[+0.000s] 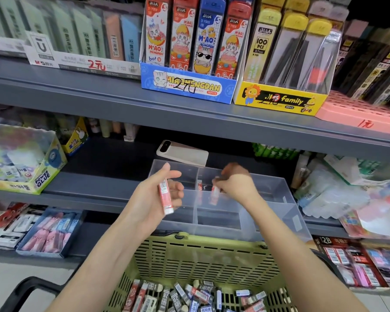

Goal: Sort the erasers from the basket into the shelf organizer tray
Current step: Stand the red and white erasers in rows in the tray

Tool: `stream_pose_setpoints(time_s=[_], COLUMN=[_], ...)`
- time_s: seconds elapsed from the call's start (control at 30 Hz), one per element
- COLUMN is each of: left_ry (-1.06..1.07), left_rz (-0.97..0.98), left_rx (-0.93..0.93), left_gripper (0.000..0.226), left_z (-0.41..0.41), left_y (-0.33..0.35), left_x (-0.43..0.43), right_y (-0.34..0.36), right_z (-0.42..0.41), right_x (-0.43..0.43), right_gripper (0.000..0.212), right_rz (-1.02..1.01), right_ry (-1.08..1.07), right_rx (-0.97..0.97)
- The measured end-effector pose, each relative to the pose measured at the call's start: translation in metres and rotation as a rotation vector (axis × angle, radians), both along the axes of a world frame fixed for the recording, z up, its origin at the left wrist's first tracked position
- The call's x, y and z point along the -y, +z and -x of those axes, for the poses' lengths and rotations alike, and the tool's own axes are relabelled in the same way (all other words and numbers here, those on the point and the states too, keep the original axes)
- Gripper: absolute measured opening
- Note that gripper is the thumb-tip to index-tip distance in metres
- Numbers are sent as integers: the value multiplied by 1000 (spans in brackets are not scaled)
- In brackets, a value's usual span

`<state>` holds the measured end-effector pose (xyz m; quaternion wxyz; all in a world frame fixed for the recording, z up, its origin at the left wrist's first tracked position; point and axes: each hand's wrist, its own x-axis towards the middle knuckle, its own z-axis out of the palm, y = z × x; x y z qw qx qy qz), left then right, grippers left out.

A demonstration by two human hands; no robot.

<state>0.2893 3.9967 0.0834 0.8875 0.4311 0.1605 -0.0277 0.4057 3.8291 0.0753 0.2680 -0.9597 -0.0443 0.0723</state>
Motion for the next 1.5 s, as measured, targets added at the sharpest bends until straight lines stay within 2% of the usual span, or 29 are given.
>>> stream_pose_setpoints(time_s=[0.17, 0.3, 0.37, 0.43, 0.53, 0.67, 0.73, 0.8, 0.9, 0.97, 1.0, 1.07, 1.17, 1.2, 1.3, 1.43, 1.5], left_ry=[-7, 5, 33, 71, 133, 127, 82, 60, -13, -42, -61, -106, -142, -151, -146, -119, -106], left_rz=[135, 203, 210, 224, 303, 320, 272, 32, -742, -1177, -1340, -1563, -1714, -1734, -1731, -1709, -1704], left_rx=[-24, -33, -39, -38, -4, 72, 131, 197, 267, 308, 340, 381, 399, 400, 388, 387, 392], left_gripper=[38, 37, 36, 34, 32, 34, 33, 30, 20, 12, 12, 28, 44, 50, 55, 48, 40], left_z=[-3, -6, -7, -9, -11, -11, -9, -4, 5, 9, 12, 17, 25, 27, 27, 27, 27], left_y=[0, 2, 2, 2, 2, 4, 4, 4, -2, -7, -10, -20, -28, -29, -28, -29, -30], left_x=[2, 2, 3, 5, 8, 19, 24, 24, 22, 19, 19, 17, 16, 16, 17, 18, 17], right_y=[3, 3, 8, 13, 28, 30, 25, 24, 24, 24, 23, 16, 6, 5, 1, -6, -7], right_z=[-5, -2, 6, 22, 62, 92, 95, 94, 82, 67, 58, 40, 23, 22, 18, 16, 13], right_x=[-20, -16, -9, -7, -10, -17, -18, -12, 1, 9, 12, 16, 14, 11, 2, -5, -6], right_gripper=[18, 26, 27, 26, 32, 18, 7, 3, 10, 9, 9, 13, 20, 21, 27, 39, 38], right_rz=[254, 209, 206, 74, -267, -239, -400, -681, -1115, -1176, -1120, -863, -312, -203, -100, 8, 69], right_ry=[170, 202, 184, 181, 244, 345, 286, 177, 52, -62, -114, -162, -164, -169, -139, -44, -20], right_rx=[-83, -145, -60, 104, 114, 187, 178, 114, -45, -69, -37, 65, 202, 224, 259, 193, 162])
